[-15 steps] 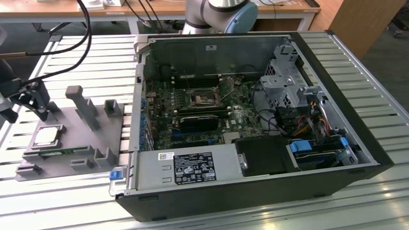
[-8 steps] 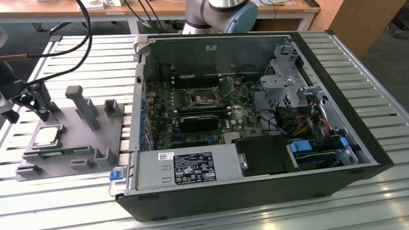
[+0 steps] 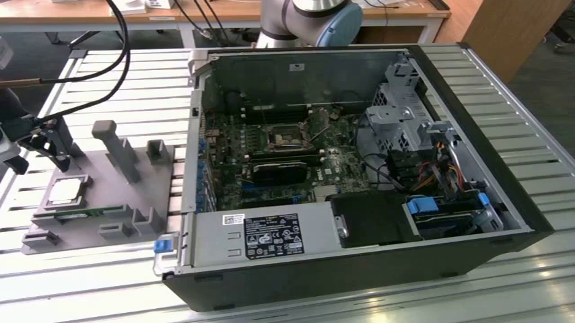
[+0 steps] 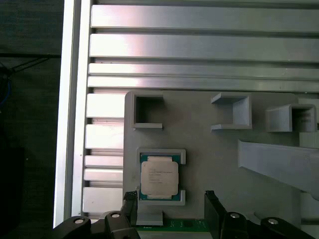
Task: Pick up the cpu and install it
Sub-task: 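Pick up the cpu and move it towards the insertion slot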
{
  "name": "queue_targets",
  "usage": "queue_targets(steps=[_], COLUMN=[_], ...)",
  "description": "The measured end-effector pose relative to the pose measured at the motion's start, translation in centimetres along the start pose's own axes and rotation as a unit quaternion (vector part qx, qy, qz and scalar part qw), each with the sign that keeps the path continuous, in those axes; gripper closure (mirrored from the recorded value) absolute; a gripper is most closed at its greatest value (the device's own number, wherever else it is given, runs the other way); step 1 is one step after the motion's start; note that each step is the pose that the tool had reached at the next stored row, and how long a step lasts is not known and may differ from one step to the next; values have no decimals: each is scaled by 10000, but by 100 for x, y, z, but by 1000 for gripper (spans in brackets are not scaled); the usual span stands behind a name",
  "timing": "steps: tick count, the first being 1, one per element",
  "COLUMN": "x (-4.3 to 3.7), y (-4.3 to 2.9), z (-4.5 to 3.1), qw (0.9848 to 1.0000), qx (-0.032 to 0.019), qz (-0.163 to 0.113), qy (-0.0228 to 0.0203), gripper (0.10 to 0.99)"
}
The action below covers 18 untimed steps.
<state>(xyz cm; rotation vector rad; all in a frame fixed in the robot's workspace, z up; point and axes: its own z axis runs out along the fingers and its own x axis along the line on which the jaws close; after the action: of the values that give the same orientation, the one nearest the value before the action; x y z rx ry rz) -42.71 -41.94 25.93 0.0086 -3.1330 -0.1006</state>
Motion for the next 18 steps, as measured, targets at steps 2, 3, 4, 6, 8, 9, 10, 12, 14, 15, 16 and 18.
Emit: queue_targets(steps=[2, 3, 4, 6, 8, 9, 10, 12, 14, 15, 16, 18], x=[0, 0, 0, 0, 0, 0, 0, 0, 0, 0, 0, 0], y=[0, -1, -1, -1, -2, -2, -2, -3, -3, -3, -3, -4], z=[9, 13, 17, 23, 30, 34, 37, 43, 49, 53, 56, 62], qw=[10000, 10000, 10000, 10000, 10000, 10000, 10000, 10000, 10000, 10000, 10000, 10000], qx=[0, 0, 0, 0, -1, -1, -1, -1, -2, -2, -1, -1], qz=[0, 0, 0, 0, 0, 0, 0, 0, 0, 0, 0, 0], qy=[0, 0, 0, 0, 0, 0, 0, 0, 0, 0, 0, 0], gripper=[439, 439, 439, 439, 439, 439, 439, 439, 439, 439, 439, 439])
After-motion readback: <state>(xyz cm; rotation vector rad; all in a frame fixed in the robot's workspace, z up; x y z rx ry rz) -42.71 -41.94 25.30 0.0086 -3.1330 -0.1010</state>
